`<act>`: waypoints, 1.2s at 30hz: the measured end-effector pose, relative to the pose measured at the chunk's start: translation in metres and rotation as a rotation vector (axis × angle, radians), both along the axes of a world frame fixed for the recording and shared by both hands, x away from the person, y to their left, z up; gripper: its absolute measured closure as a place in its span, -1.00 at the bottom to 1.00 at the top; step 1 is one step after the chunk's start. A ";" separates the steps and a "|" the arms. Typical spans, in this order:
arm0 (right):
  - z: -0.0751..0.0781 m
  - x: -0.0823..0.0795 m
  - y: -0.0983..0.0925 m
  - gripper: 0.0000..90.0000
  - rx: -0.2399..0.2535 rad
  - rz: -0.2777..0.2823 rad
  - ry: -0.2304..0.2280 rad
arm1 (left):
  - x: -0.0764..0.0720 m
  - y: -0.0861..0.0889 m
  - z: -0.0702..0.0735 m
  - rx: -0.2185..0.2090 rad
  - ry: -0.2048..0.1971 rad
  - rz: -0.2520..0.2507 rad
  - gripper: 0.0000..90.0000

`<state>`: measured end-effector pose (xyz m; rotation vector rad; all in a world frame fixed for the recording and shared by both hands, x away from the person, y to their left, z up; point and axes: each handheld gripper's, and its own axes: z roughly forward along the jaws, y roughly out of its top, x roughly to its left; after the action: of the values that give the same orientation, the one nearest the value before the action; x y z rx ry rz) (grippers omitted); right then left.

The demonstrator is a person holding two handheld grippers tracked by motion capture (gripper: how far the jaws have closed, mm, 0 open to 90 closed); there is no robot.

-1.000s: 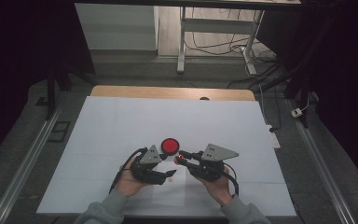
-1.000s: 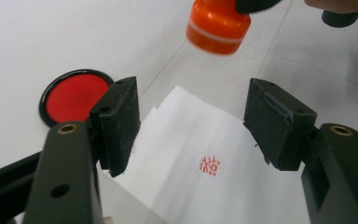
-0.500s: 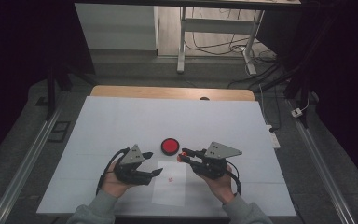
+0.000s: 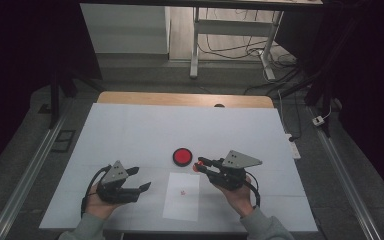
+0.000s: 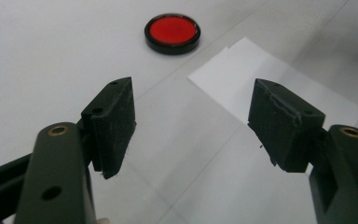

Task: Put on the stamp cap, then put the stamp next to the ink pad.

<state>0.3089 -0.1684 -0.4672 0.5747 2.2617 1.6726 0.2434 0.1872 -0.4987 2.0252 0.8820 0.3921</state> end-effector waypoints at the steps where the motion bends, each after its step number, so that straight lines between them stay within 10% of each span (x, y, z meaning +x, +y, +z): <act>1: 0.000 0.000 0.000 0.61 0.000 -0.001 -0.001 | -0.001 0.002 -0.001 0.002 0.003 0.006 -0.29; 36: -0.001 0.009 -0.008 0.61 -0.007 -0.043 -0.004 | -0.005 0.022 -0.010 -0.002 0.027 0.051 -0.29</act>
<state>0.3180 -0.1760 -0.4678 0.6134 2.2360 1.6438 0.2385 0.2092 -0.5086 2.0133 0.9516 0.3933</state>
